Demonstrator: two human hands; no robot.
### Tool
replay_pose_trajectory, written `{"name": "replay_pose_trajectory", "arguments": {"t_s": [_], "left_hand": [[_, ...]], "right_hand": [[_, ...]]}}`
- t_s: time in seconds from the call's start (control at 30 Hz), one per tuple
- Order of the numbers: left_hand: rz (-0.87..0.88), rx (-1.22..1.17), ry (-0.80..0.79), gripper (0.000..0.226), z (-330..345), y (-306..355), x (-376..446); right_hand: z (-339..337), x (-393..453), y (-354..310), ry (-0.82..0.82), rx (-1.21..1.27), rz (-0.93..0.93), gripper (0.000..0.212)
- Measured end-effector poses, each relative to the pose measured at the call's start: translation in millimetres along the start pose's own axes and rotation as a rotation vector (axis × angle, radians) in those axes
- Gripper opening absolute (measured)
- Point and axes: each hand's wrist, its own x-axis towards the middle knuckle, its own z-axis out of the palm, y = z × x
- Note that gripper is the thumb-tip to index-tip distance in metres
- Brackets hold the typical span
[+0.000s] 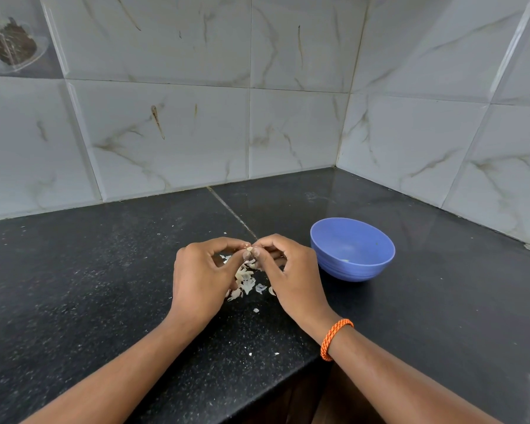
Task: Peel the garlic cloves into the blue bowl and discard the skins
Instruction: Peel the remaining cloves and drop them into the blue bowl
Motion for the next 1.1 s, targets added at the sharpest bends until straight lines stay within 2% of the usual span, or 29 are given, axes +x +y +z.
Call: {"name": "replay_pose_trajectory", "arguments": {"t_s": [0.6, 0.87, 1.1], "left_hand": [[0.097, 0.099, -0.032, 0.015, 3.1, -0.9, -0.9], [0.085, 0.077, -0.065, 0.013, 2.5, 3.0, -2.9], [0.086, 0.063, -0.1, 0.008, 3.0, 9.0, -4.5]], "right_hand": [[1.6, -2.1, -3.2, -0.002, -0.191, 0.018, 0.007], [0.2, -1.5, -4.2, 0.014, -0.111, 0.071, 0.014], [-2.3, 1.2, -3.3, 0.017, 0.064, 0.121, 0.017]]}}
